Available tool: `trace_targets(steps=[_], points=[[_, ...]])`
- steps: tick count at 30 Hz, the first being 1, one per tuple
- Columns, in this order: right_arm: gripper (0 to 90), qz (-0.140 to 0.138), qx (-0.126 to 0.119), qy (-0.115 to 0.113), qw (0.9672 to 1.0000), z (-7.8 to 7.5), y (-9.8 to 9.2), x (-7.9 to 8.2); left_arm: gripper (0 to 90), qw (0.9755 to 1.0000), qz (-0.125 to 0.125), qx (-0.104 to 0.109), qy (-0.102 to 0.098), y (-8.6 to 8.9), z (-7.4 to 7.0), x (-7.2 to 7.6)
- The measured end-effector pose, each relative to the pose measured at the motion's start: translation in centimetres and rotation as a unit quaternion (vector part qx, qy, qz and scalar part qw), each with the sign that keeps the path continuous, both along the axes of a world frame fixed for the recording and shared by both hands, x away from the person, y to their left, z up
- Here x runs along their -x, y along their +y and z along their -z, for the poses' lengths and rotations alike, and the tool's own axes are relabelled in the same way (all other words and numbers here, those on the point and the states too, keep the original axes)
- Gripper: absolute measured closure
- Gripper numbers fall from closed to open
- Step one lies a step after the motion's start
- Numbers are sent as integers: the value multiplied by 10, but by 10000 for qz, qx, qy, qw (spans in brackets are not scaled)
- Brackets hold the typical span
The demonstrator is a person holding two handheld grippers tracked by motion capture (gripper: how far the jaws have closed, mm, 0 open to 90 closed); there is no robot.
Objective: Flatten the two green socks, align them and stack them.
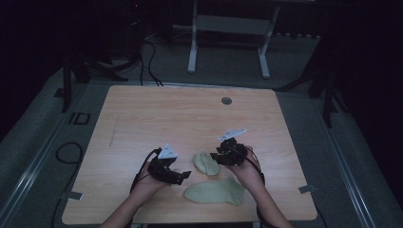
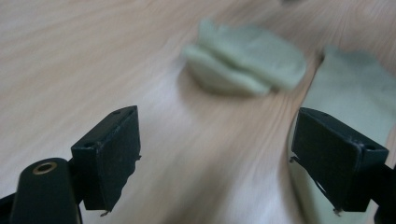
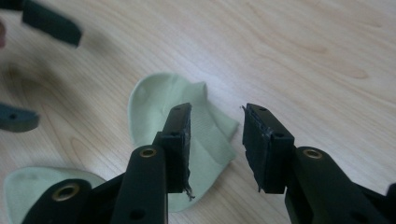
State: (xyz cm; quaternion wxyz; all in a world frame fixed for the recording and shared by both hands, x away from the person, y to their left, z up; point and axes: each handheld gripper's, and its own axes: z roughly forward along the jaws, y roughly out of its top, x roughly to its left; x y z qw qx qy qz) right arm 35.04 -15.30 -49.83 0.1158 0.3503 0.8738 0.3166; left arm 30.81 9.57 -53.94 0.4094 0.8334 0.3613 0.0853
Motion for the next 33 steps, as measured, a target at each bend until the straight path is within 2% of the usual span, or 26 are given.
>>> trace_targets(steps=[2,5,6,9,10,12,15,19,22,24,28,33], points=[[622,-85,85,82,9999,11,6,-3,211,10000,-32,-55,13,-10,-3,-9],[622,-135,159,144,9997,19,9,-7,211,9999,-8,-104,138,-24,-3,-23],[622,-158,201,163,9995,25,10,-10,247,9997,10,-136,187,-27,-2,-27],[622,-161,264,233,9992,31,12,-12,270,9991,-107,-291,290,-36,4,-37],[622,-157,280,277,9991,34,12,-12,328,9988,-147,-311,340,-37,6,-40],[627,-163,342,320,9988,38,12,-12,352,9980,-172,-420,441,-39,9,-42],[675,-212,404,297,9985,42,10,-11,438,9975,-100,-540,446,-41,12,-42],[751,-217,453,323,9982,43,9,-9,648,9972,-7,-599,450,-42,16,-41],[845,-229,442,371,9981,43,7,-8,796,9973,23,-580,459,-43,18,-40],[870,-262,476,373,9978,41,8,-6,864,9976,-38,-585,376,-45,18,-38],[881,-345,495,293,9977,34,9,-2,877,9974,-25,-664,268,-46,15,-36],[882,-300,238,65,9992,12,2,3,882,9978,-86,-614,232,-42,8,-36]])
